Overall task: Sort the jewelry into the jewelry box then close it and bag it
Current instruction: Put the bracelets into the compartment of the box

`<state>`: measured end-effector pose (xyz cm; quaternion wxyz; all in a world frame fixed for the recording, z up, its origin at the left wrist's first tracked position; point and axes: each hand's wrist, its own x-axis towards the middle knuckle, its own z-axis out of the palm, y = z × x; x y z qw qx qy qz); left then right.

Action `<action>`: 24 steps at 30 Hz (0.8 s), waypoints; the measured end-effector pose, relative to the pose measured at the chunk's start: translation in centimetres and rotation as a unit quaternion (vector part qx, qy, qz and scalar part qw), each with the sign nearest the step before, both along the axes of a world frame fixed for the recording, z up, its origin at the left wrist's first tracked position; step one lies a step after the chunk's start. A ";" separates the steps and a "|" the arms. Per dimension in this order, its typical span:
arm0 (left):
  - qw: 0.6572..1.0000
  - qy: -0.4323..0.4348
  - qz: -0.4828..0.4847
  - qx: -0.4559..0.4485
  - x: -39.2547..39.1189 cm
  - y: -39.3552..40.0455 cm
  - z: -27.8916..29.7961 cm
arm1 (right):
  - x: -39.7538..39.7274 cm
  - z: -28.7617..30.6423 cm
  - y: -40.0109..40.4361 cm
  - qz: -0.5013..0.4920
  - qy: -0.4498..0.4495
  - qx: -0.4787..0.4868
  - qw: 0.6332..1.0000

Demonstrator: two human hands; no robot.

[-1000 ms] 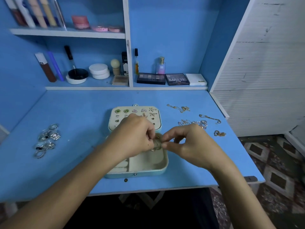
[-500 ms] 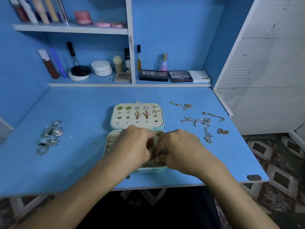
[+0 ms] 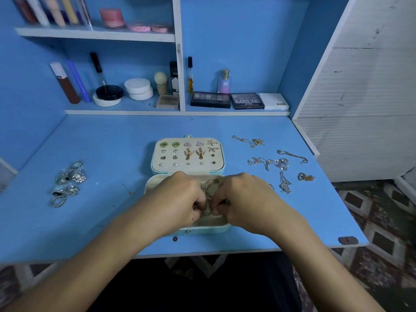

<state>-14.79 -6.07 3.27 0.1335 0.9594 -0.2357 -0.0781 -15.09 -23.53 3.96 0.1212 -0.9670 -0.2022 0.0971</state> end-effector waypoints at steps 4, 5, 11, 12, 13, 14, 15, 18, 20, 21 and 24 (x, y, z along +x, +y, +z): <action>1.000 -0.009 -0.012 0.009 0.2 -0.3 0.0 | 0.0 0.2 0.0 -0.001 -0.006 -0.002 1.000; 1.000 -0.012 -0.011 0.006 0.3 -0.3 0.0 | 0.1 0.2 0.0 0.000 -0.008 -0.001 1.000; 1.000 -0.020 -0.001 -0.016 0.2 -0.3 -0.3 | 0.1 -0.3 -0.2 -0.005 -0.006 0.016 1.000; 1.000 -0.020 -0.002 -0.023 0.2 -0.3 -0.3 | 0.1 -0.4 -0.3 -0.004 -0.007 0.020 1.000; 0.999 -0.017 -0.004 -0.029 0.2 -0.2 -0.3 | 0.1 -0.4 -0.4 -0.004 -0.006 0.027 1.000; 0.999 -0.013 -0.005 -0.039 0.2 -0.1 -0.4 | 0.1 -0.4 -0.4 -0.005 -0.005 0.038 0.999; 0.998 -0.009 -0.003 -0.055 0.3 0.1 -0.4 | 0.1 -0.4 -0.5 -0.006 -0.004 0.050 0.999; 0.994 -0.014 0.002 -0.109 0.6 0.8 -0.6 | 0.1 -0.5 -0.8 -0.007 -0.014 0.083 0.996; 0.992 -0.015 -0.007 -0.128 0.8 1.3 -0.3 | 0.3 -0.8 -1.1 -0.012 -0.031 0.114 0.993; 0.990 -0.019 -0.007 -0.138 0.9 1.5 0.0 | 0.5 -0.9 -1.3 -0.016 -0.042 0.129 0.991; 0.984 -0.053 0.016 -0.172 1.8 2.5 1.0 | 1.4 -1.1 -1.6 -0.035 -0.066 0.186 0.980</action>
